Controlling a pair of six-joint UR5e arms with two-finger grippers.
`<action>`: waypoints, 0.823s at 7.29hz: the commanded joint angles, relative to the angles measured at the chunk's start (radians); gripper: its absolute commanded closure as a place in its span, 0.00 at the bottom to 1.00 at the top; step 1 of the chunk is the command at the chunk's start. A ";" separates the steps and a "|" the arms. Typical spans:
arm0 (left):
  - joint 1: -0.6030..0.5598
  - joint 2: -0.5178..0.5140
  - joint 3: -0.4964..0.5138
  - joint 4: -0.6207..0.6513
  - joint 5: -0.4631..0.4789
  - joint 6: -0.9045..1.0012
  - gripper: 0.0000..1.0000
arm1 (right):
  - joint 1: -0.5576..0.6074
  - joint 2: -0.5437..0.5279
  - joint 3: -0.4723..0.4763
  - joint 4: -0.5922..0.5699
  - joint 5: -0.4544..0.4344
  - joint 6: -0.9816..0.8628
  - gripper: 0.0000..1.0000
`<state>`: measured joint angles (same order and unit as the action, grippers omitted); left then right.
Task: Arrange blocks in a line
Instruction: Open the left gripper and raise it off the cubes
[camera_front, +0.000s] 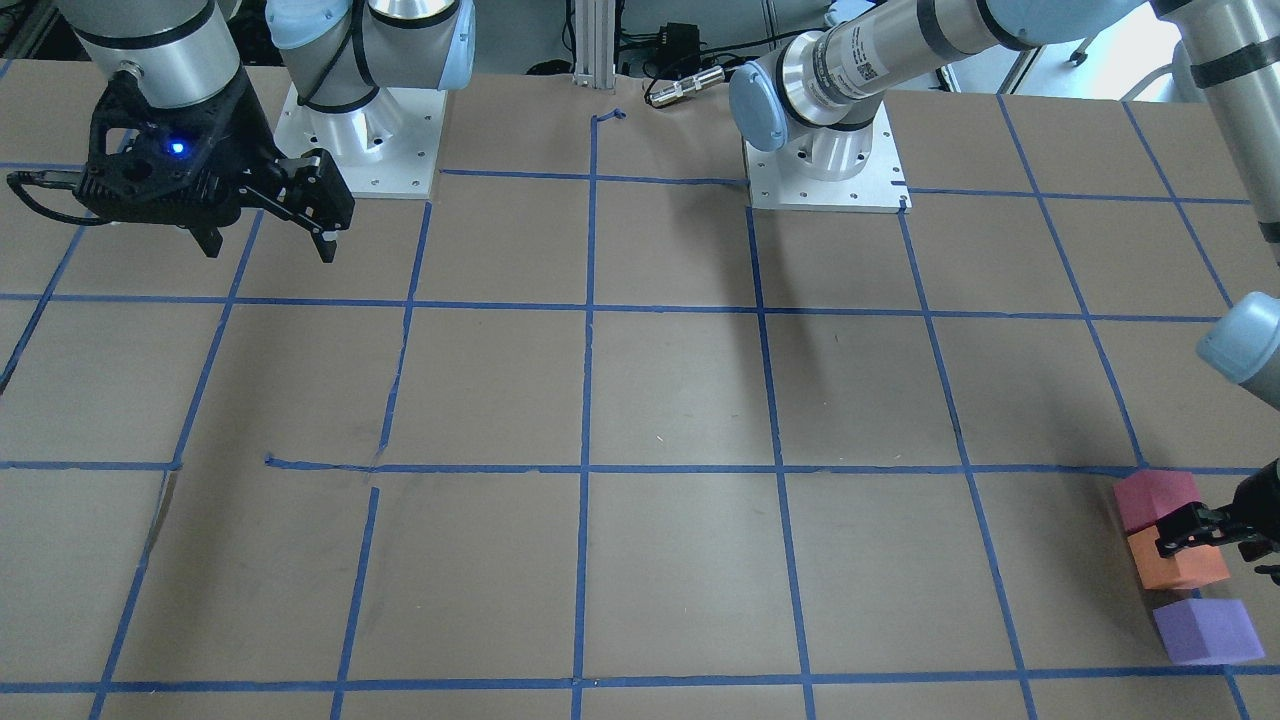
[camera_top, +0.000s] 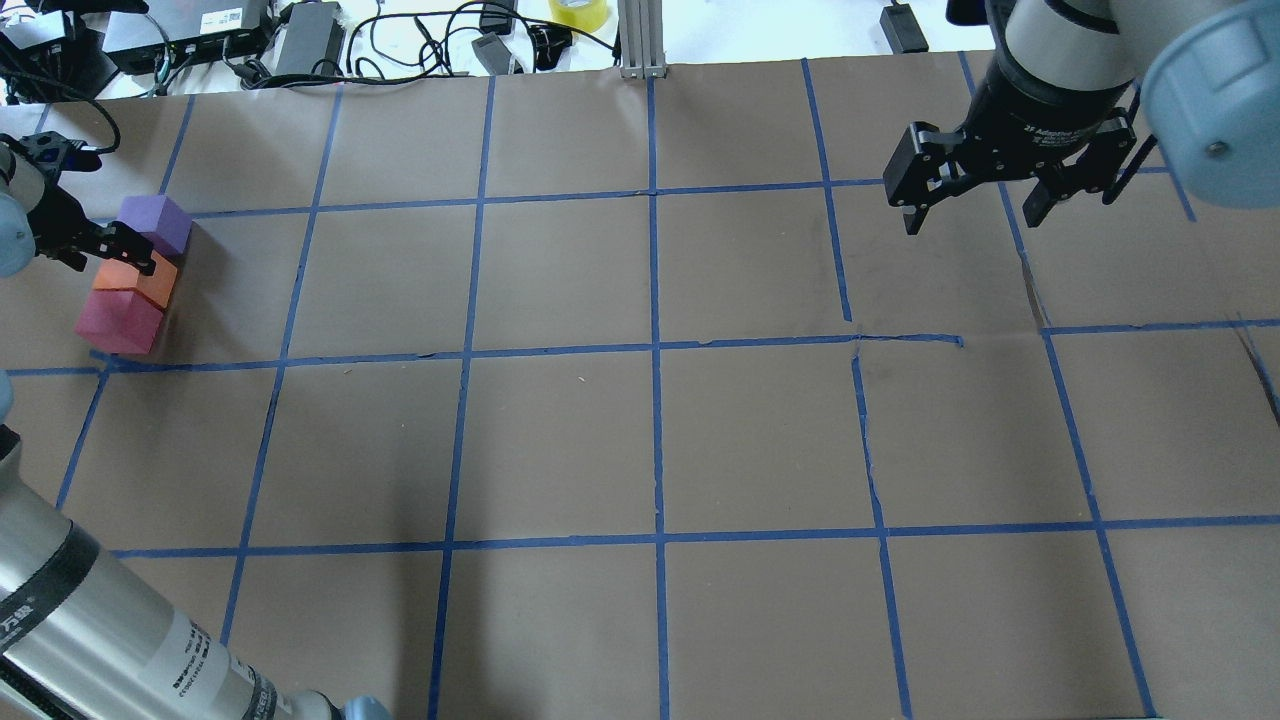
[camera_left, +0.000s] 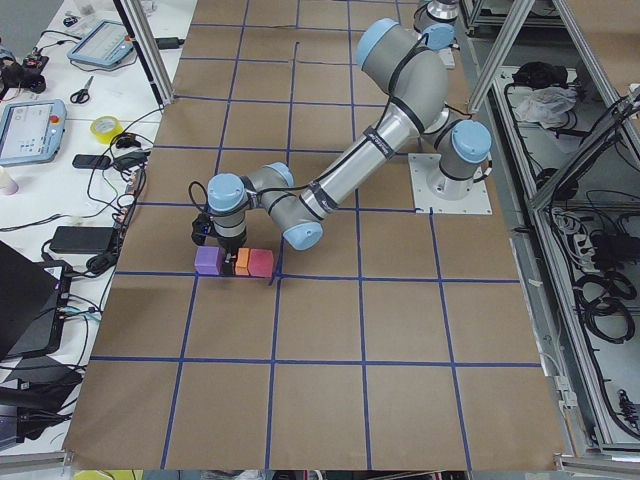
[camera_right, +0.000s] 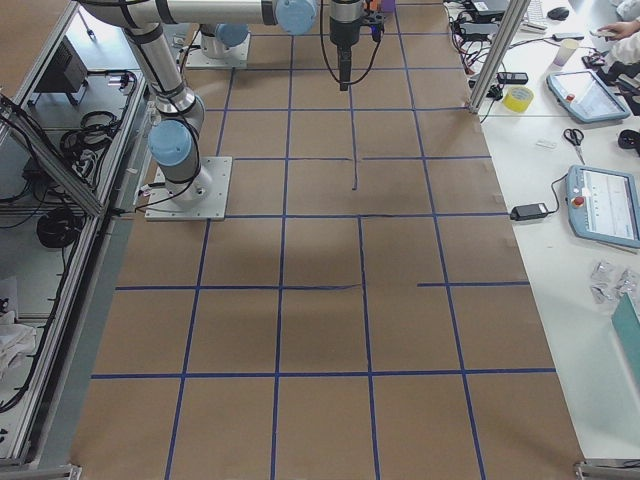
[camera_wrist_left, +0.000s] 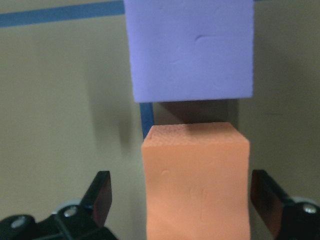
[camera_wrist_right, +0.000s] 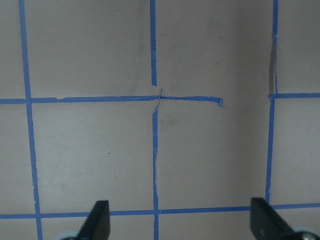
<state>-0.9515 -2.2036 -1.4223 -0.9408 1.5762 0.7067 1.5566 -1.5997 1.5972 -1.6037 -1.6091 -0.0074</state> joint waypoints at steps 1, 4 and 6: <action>-0.009 0.098 0.006 -0.105 -0.007 0.002 0.00 | -0.001 0.000 0.000 -0.001 0.000 0.000 0.00; -0.041 0.354 0.006 -0.451 -0.030 -0.006 0.00 | -0.001 0.000 0.000 -0.001 -0.002 0.000 0.00; -0.042 0.497 -0.006 -0.559 -0.024 0.008 0.00 | -0.001 0.000 0.000 -0.002 -0.002 0.000 0.00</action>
<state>-0.9911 -1.7934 -1.4184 -1.4363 1.5494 0.7092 1.5555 -1.6001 1.5969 -1.6056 -1.6105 -0.0077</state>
